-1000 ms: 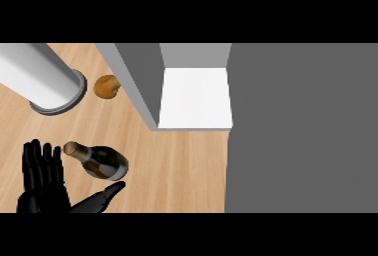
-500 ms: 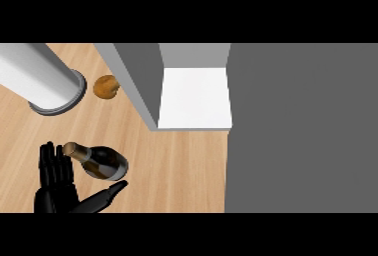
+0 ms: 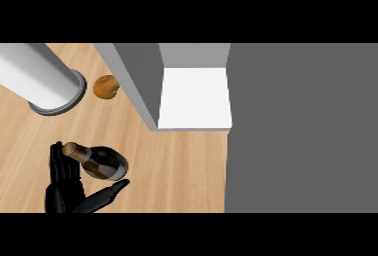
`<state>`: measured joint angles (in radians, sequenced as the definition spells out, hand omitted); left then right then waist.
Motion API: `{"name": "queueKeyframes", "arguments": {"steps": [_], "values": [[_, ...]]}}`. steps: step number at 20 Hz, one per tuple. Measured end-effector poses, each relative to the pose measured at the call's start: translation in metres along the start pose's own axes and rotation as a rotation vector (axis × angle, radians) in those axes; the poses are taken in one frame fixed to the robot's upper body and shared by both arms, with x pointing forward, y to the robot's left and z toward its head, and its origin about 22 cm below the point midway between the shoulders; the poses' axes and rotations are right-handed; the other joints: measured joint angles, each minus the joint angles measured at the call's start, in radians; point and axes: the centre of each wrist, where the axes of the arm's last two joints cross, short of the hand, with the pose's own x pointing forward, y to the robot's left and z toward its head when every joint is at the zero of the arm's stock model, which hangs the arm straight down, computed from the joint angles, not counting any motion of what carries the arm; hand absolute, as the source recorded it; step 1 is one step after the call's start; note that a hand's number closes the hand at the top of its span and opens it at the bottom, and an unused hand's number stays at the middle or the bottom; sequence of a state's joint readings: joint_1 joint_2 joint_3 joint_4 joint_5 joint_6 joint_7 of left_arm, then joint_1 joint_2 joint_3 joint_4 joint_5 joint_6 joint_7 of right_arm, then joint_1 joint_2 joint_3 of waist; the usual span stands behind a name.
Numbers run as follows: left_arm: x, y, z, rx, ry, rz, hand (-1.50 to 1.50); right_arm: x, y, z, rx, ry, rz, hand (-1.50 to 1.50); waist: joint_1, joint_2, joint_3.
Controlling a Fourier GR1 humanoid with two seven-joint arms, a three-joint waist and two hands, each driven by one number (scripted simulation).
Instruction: Pick up the wine, place it into the cabinet and close the cabinet
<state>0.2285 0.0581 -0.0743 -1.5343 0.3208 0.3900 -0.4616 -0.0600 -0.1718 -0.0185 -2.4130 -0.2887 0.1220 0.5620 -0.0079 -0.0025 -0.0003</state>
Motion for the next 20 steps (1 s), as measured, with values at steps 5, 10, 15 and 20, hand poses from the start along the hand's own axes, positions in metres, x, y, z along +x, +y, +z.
{"name": "queueKeyframes", "arguments": {"steps": [5,10,15,20], "values": [[-0.014,0.003,0.001,0.0,0.003,-0.004,-1.5,0.0,0.0,0.001,-0.001,0.007,0.001,-1.5,0.001,0.0,0.0],[-0.019,0.006,-0.005,-0.011,0.008,-0.003,-1.5,0.0,-0.002,0.001,-0.005,-0.001,0.012,-1.5,0.002,0.001,0.0],[-0.031,-0.002,-0.01,-0.008,0.02,-0.002,-1.5,0.006,-0.001,-0.006,0.002,0.0,0.013,-1.5,0.002,0.001,0.0],[-0.039,0.001,-0.006,-0.012,0.037,0.005,-1.5,0.007,-0.005,-0.005,-0.008,-0.003,0.031,-1.5,0.002,0.001,0.0]]}}
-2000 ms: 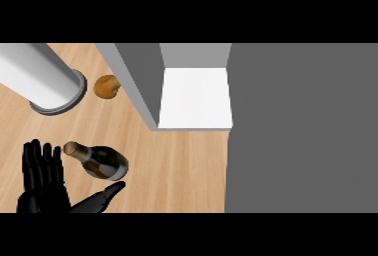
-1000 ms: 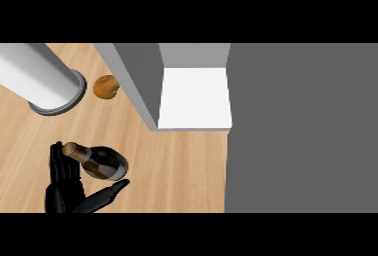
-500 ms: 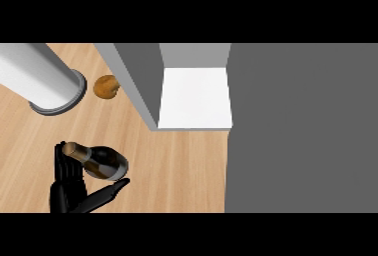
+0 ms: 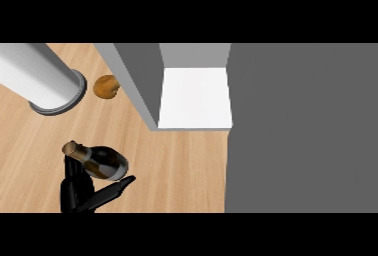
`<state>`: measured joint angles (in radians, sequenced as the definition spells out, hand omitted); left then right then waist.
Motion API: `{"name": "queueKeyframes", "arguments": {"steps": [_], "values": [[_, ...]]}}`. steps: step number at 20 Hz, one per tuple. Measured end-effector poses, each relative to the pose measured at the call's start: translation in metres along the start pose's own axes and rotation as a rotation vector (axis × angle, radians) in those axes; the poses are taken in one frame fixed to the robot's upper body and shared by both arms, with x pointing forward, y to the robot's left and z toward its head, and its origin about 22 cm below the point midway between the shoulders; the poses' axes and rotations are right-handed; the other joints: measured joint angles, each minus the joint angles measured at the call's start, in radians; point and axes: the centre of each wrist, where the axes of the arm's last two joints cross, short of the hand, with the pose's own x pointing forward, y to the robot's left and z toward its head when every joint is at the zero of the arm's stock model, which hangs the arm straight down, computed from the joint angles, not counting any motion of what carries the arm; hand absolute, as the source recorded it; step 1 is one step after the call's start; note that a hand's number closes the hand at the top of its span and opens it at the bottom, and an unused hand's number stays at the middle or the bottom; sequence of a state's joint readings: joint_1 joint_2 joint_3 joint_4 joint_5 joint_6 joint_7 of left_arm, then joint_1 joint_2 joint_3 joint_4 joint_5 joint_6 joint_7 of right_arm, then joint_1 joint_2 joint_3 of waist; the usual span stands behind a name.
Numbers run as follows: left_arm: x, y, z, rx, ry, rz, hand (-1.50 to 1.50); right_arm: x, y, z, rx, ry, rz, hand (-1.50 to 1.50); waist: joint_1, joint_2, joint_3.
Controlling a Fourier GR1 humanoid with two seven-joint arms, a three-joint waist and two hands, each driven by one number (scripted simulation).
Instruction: Pick up the wine, place it into the cabinet and close the cabinet
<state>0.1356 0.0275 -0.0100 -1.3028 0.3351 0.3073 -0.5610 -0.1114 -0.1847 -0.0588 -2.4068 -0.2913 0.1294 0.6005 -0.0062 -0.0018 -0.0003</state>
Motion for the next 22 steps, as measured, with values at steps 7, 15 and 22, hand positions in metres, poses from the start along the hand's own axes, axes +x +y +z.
{"name": "queueKeyframes", "arguments": {"steps": [7,15,22], "values": [[-0.015,0.008,-0.009,-0.007,0.004,0.032,-1.5,-0.002,0.004,0.001,0.011,0.009,-0.019,-1.5,-0.002,0.0,0.0],[-0.027,0.006,-0.014,-0.047,-0.007,0.101,1.5,-0.006,0.006,0.002,0.016,0.004,-0.028,-1.5,-0.001,0.0,0.0],[-0.03,-0.003,-0.024,-0.148,-0.06,0.09,1.5,-0.002,0.003,0.0,0.003,0.006,-0.016,-1.5,-0.001,-0.003,0.004]]}}
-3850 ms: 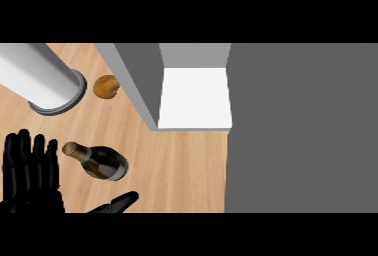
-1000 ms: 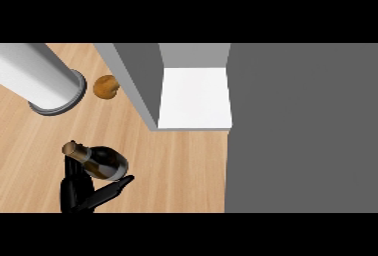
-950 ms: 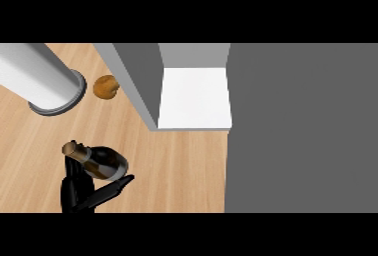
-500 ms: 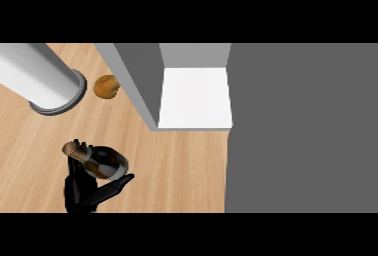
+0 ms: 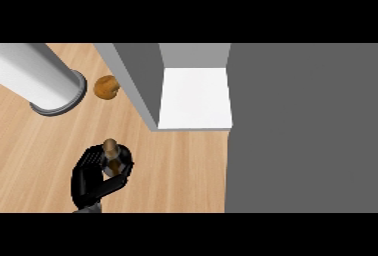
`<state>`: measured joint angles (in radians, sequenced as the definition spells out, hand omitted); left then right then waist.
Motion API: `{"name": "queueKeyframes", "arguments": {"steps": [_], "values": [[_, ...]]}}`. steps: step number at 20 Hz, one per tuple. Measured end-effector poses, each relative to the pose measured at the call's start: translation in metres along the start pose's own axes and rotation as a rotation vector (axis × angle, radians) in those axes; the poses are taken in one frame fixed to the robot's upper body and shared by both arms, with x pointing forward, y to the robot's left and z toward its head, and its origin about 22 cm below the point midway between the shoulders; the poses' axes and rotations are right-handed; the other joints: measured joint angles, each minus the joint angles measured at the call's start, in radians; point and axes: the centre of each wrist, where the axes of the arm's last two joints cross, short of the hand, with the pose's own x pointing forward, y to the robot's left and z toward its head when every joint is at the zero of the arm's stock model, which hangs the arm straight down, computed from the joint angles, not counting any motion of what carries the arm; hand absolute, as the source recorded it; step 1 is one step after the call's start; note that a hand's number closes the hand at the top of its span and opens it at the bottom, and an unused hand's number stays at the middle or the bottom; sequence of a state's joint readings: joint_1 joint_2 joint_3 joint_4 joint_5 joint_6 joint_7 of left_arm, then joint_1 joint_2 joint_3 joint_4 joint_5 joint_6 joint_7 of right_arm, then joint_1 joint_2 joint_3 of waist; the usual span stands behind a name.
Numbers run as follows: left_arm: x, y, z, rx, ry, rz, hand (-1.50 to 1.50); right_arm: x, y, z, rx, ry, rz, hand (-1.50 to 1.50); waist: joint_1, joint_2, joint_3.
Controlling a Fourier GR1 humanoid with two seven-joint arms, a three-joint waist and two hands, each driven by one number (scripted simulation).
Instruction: Pick up the wine, place it into the cabinet and close the cabinet
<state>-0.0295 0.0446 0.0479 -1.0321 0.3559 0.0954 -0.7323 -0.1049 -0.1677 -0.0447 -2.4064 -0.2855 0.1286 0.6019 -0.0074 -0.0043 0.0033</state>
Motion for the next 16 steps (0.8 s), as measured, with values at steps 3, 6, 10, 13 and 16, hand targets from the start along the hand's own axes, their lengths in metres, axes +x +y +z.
{"name": "queueKeyframes", "arguments": {"steps": [3,6,10,13,16], "values": [[0.0,-0.003,-0.007,-0.037,-0.04,-0.081,1.5,-0.003,-0.001,0.003,0.001,0.009,-0.001,-1.5,-0.005,-0.001,0.001],[0.004,0.001,-0.005,-0.089,-0.059,-0.111,1.5,-0.004,0.001,0.004,0.006,0.008,-0.006,-1.5,-0.002,-0.003,0.001],[0.018,0.022,0.0,-0.187,-0.023,-0.093,1.5,-0.005,0.0,0.004,0.007,0.007,-0.002,-1.5,0.002,-0.003,0.0],[0.025,0.035,0.009,-0.215,-0.027,-0.077,1.5,-0.008,-0.003,0.008,0.002,0.011,0.008,-1.5,0.003,-0.002,-0.001],[0.033,0.029,0.013,-0.229,-0.061,-0.097,1.5,-0.007,-0.002,0.007,0.005,0.01,0.006,-1.5,0.004,0.0,-0.002]]}}
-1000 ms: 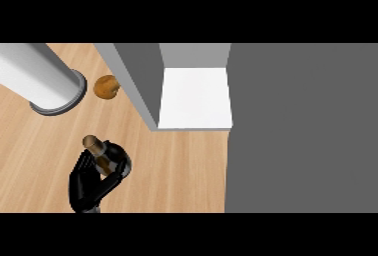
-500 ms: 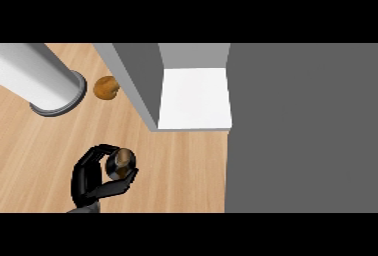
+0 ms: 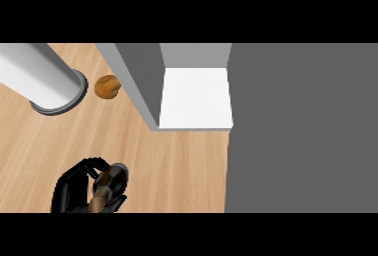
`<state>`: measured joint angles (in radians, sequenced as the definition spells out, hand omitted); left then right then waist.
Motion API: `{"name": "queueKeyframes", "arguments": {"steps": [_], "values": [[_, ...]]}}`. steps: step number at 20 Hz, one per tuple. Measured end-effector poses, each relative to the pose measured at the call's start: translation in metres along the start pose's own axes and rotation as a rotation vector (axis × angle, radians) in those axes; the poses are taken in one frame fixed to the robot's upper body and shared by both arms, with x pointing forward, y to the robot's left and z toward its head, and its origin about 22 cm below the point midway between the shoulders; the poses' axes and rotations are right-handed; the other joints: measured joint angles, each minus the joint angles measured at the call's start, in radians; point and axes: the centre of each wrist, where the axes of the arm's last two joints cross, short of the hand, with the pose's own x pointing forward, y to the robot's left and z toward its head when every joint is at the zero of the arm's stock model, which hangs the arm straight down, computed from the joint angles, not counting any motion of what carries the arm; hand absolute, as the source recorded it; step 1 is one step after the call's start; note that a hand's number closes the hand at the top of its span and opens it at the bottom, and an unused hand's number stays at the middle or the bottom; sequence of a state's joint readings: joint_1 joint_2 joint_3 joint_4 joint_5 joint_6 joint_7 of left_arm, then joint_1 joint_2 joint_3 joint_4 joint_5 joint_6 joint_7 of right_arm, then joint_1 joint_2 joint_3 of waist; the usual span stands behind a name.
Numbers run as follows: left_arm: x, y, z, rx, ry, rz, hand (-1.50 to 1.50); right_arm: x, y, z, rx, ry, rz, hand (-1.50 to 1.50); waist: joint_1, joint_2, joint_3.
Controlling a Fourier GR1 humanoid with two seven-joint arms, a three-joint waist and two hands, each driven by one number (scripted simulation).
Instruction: Pick up the wine, place it into the cabinet and close the cabinet
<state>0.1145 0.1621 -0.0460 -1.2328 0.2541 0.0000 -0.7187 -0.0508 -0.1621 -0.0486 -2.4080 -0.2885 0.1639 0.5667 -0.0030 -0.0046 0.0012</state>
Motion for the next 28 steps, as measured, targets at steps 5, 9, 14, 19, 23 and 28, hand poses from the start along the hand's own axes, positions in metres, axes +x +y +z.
{"name": "queueKeyframes", "arguments": {"steps": [5,9,14,19,23,28], "values": [[0.022,-0.002,-0.003,-0.008,-0.077,-0.003,1.5,0.0,0.003,-0.003,0.01,-0.006,-0.013,-1.5,0.003,0.001,-0.001],[0.048,-0.009,-0.013,-0.044,-0.094,0.054,1.5,0.0,0.001,-0.003,0.006,-0.001,-0.008,-1.5,0.002,0.001,-0.001],[0.084,-0.036,-0.023,-0.097,-0.092,0.106,1.5,0.001,0.005,-0.005,0.01,-0.004,-0.027,-1.5,0.002,0.001,-0.001],[0.119,-0.058,-0.036,-0.13,-0.081,0.093,1.5,0.001,0.004,-0.004,0.001,-0.001,-0.024,-1.5,-0.001,0.001,0.0],[0.134,-0.086,-0.045,-0.157,-0.068,0.101,1.5,0.005,0.002,-0.009,-0.001,-0.011,-0.014,-1.5,-0.001,0.002,-0.001],[0.16,-0.127,-0.051,-0.201,-0.062,0.141,1.5,0.005,0.0,-0.009,-0.003,-0.009,-0.009,-1.5,-0.003,0.002,-0.001]]}}
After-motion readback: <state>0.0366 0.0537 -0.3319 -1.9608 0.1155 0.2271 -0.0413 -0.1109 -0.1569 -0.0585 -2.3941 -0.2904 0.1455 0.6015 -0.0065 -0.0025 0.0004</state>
